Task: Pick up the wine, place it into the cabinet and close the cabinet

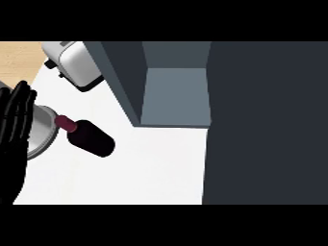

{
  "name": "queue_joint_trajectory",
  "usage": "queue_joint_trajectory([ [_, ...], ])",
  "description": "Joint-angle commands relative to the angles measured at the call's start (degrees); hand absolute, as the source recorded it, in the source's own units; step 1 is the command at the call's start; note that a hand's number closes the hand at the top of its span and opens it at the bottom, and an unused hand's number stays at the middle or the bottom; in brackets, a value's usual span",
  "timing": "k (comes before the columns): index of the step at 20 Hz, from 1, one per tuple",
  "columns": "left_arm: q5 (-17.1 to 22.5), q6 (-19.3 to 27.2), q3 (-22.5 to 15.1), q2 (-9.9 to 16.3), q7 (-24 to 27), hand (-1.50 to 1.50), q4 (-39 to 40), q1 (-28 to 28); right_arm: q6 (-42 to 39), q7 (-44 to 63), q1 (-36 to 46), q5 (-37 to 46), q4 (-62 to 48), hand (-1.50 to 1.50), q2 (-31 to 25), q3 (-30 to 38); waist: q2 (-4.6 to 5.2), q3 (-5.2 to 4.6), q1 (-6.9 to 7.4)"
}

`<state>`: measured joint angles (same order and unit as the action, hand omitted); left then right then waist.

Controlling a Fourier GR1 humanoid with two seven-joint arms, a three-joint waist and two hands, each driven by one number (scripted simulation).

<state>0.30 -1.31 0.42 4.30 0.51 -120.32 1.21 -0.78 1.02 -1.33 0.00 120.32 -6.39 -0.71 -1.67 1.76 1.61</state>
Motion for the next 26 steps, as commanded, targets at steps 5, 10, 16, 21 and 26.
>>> queue_joint_trajectory([
  [5, 9.0, -7.6, -1.2, 3.1, -5.6, -1.50, 6.9, -13.0, 1.0, -2.5, -5.5, 0.3, 4.9, -1.50, 2.6, -1.7, 1.73, -1.75, -3.12],
  [10, 16.8, -6.1, -4.4, -1.4, -17.9, -1.50, 11.0, -16.7, -9.2, 7.1, -8.8, -8.4, 11.8, -1.50, -1.0, -11.1, 1.56, -1.74, -3.32],
  [16, 19.8, -0.5, -5.5, -1.7, -30.7, -1.50, -1.2, -17.1, -7.8, 11.7, -15.9, -7.0, 22.0, -1.50, -1.0, -14.1, 1.45, -1.75, -1.83],
  [21, 17.0, 3.6, -9.2, -2.7, -36.5, -1.50, -5.5, -18.4, -7.7, 18.6, -17.1, -11.1, 30.9, -1.50, -2.9, -12.9, 1.45, -1.75, -1.95],
  [26, 15.3, 7.9, -10.1, -2.8, -43.2, -1.50, -12.0, -19.4, -5.3, 22.7, -16.6, -10.0, 34.1, -1.50, -2.5, -13.8, 1.44, -1.76, -1.90],
])
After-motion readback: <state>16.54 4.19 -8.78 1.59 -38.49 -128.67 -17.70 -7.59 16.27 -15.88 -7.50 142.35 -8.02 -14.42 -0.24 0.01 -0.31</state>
